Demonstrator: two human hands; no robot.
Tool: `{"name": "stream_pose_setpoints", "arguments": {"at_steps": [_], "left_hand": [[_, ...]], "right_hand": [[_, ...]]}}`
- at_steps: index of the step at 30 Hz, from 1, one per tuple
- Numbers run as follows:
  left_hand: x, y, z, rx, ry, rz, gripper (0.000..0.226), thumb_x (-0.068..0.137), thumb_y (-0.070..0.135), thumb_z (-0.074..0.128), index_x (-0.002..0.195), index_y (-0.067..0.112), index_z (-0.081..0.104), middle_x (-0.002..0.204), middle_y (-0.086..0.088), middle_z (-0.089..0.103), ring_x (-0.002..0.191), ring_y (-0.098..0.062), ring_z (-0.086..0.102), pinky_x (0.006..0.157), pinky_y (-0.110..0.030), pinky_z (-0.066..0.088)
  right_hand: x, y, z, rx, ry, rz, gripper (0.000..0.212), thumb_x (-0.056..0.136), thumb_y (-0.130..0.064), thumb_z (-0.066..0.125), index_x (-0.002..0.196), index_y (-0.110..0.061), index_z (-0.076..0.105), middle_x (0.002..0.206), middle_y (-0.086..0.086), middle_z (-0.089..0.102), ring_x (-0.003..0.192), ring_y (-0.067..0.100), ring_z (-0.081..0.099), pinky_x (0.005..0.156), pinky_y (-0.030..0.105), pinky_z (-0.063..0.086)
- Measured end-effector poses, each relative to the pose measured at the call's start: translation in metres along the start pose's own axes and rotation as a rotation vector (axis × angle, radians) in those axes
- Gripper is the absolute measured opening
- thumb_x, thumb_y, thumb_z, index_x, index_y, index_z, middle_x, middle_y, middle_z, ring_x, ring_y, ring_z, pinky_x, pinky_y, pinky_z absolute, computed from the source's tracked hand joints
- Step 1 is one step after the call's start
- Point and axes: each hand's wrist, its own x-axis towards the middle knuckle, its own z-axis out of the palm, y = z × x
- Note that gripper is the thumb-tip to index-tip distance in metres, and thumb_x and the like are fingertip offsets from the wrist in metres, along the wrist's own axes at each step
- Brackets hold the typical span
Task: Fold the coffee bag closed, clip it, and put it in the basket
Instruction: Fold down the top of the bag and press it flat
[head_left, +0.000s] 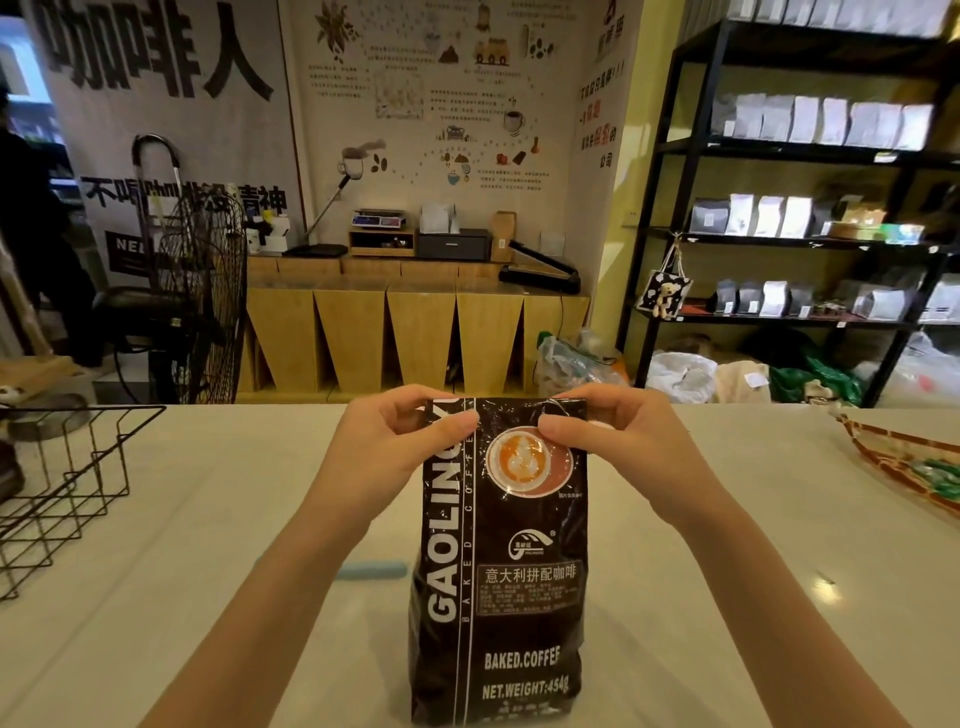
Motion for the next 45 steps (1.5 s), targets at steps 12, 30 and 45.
{"name": "stream_pose_setpoints", "arguments": {"at_steps": [12, 30, 45], "left_hand": [[-0.003, -0.001, 0.002, -0.227, -0.091, -0.196, 0.02, 0.078, 0.026, 0.059, 0.087, 0.012, 0.068, 0.069, 0.003, 0.07, 0.065, -0.009, 0.064, 0.064, -0.021, 0.05], [0.001, -0.007, 0.004, -0.22, -0.013, -0.025, 0.015, 0.08, 0.014, 0.057, 0.082, 0.01, 0.071, 0.064, 0.002, 0.073, 0.061, -0.008, 0.066, 0.057, -0.015, 0.052], [0.012, -0.042, -0.101, 0.72, -0.334, -0.281, 0.018, 0.075, 0.036, 0.063, 0.091, 0.031, 0.068, 0.096, 0.012, 0.07, 0.092, -0.004, 0.062, 0.091, -0.027, 0.046]], "right_hand": [[0.0, 0.0, 0.006, 0.119, -0.048, 0.079, 0.009, 0.077, -0.024, 0.063, 0.086, -0.021, 0.066, 0.075, -0.007, 0.073, 0.073, 0.009, 0.069, 0.067, 0.018, 0.055], [0.002, 0.005, 0.009, 0.222, 0.01, 0.118, 0.014, 0.079, -0.015, 0.063, 0.089, -0.009, 0.071, 0.068, -0.002, 0.074, 0.065, 0.012, 0.068, 0.057, 0.017, 0.053], [0.002, 0.008, 0.013, 0.263, 0.01, 0.131, 0.011, 0.081, -0.016, 0.06, 0.087, -0.015, 0.07, 0.066, -0.005, 0.074, 0.065, 0.01, 0.069, 0.056, 0.015, 0.051]]}}
